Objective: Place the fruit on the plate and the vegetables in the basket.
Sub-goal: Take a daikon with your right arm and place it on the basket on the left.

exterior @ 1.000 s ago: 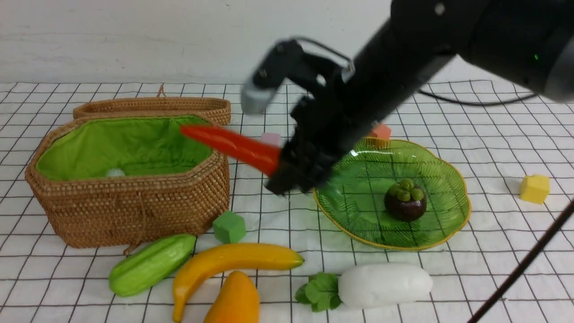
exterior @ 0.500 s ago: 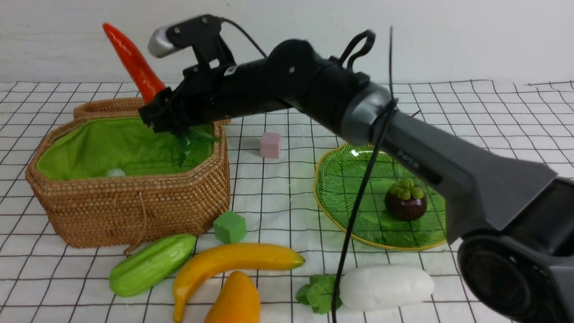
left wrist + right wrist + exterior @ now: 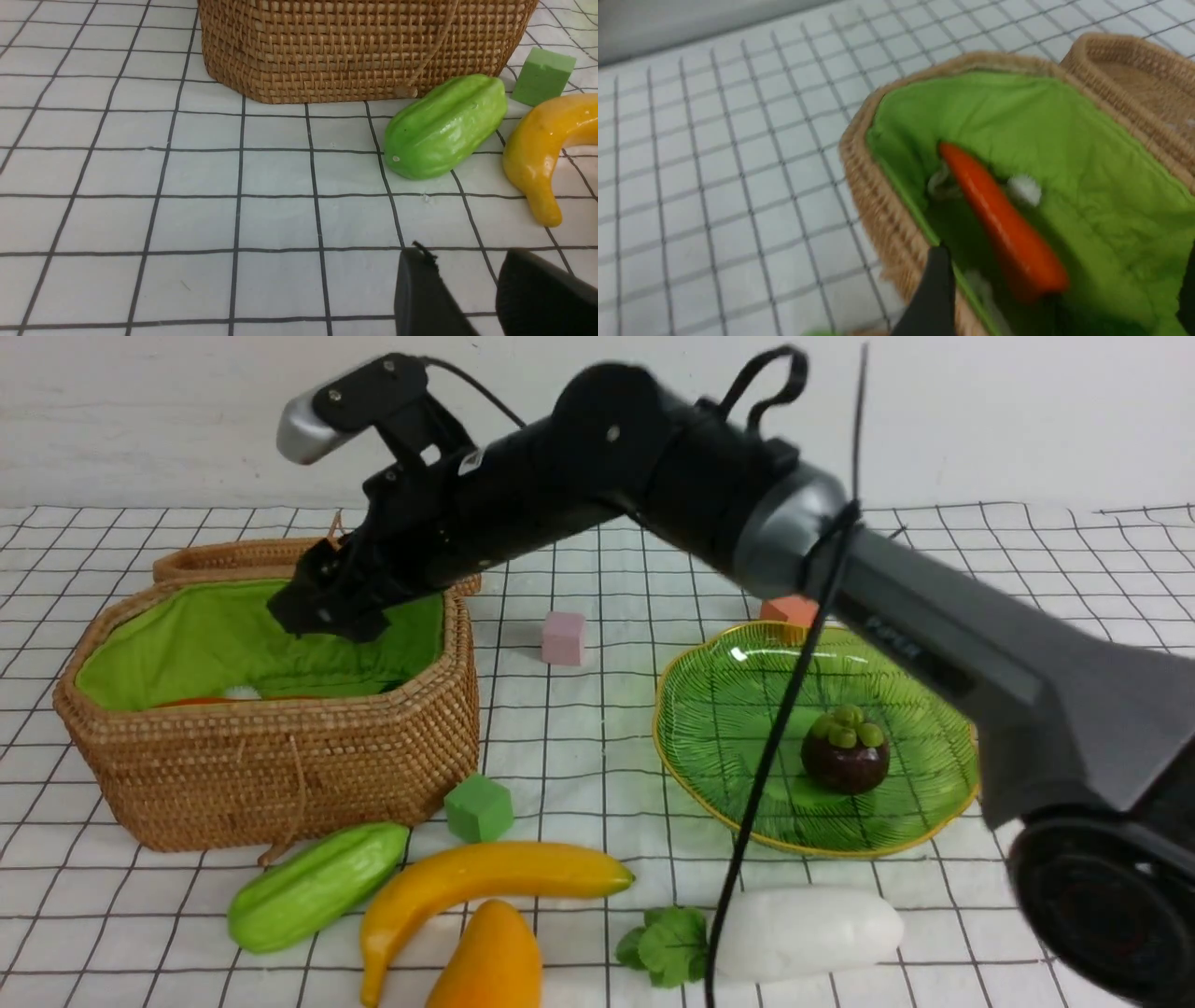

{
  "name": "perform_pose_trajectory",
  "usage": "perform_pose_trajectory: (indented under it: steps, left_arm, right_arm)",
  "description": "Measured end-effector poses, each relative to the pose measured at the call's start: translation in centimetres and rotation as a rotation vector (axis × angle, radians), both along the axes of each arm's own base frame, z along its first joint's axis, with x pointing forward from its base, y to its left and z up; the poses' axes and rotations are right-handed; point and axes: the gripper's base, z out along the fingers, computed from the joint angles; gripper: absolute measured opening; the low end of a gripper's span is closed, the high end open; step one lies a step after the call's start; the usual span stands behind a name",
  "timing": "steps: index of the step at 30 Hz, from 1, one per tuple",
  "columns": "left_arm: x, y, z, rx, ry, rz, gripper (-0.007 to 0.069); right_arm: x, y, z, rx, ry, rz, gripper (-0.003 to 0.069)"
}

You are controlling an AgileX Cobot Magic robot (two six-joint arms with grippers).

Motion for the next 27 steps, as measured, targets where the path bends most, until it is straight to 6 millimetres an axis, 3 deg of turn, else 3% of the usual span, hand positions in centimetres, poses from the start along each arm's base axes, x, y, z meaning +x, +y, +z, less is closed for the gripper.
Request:
perform_pose_trajectory:
  steps: [1, 3, 5, 6, 7, 10, 13, 14, 15, 19, 20, 22, 27]
  left_arm:
    - [0.0, 0.0, 0.0, 0.0, 0.0, 0.0, 0.0239]
    - [0.0, 0.0, 0.0, 0.0, 0.0, 0.0, 0.0239]
    - [0.0, 0.0, 0.0, 0.0, 0.0, 0.0, 0.0239]
    - [0.0, 0.0, 0.0, 0.0, 0.0, 0.0, 0.0239]
    - [0.0, 0.0, 0.0, 0.0, 0.0, 0.0, 0.0239]
    - [0.0, 0.0, 0.0, 0.0, 0.0, 0.0, 0.0239]
    - [0.0, 0.0, 0.0, 0.0, 0.0, 0.0, 0.0239]
    - [0.0, 0.0, 0.0, 0.0, 0.0, 0.0, 0.0239]
    - [0.0, 0.0, 0.0, 0.0, 0.0, 0.0, 0.0239]
    - [0.0, 0.0, 0.0, 0.0, 0.0, 0.0, 0.0239]
    - [0.0, 0.0, 0.0, 0.0, 0.0, 0.0, 0.0239]
    - [0.0, 0.0, 0.0, 0.0, 0.0, 0.0, 0.0239]
    - [0.0, 0.0, 0.0, 0.0, 0.0, 0.0, 0.0239]
  right_arm:
    - [-0.2, -0.2, 0.3, -0.005, 0.004, 0.008, 0.0642]
    - [-2.5, -3.4, 4.1, -0.155, -0.022, 0.05, 0.0622]
    - [-3.5, -4.9, 5.8, -0.19, -0.034, 0.035, 0.0613]
    - [-5.0, -6.9, 7.5, -0.228, -0.049, 0.019, 0.0603]
    - [-6.0, -8.1, 8.1, -0.255, -0.055, 0.008, 0.0598]
    - [-9.1, -11.2, 7.5, -0.369, -0.047, 0.011, 0.0591]
    - [-11.0, -13.3, 4.1, -0.483, -0.023, 0.01, 0.0591]
    - [-11.1, -13.5, 3.7, -0.495, -0.016, 0.011, 0.0591]
    - [-11.4, -14.2, 0.6, -0.572, 0.015, 0.009, 0.0591]
    - [-11.5, -15.0, -5.7, -0.703, 0.075, 0.025, 0.0594]
    - [-11.5, -15.0, -6.0, -0.71, 0.077, 0.028, 0.0594]
    - [-11.1, -15.2, -9.1, -0.781, 0.064, 0.068, 0.0594]
    - [-9.7, -14.8, -11.9, -0.842, 0.004, 0.112, 0.0594]
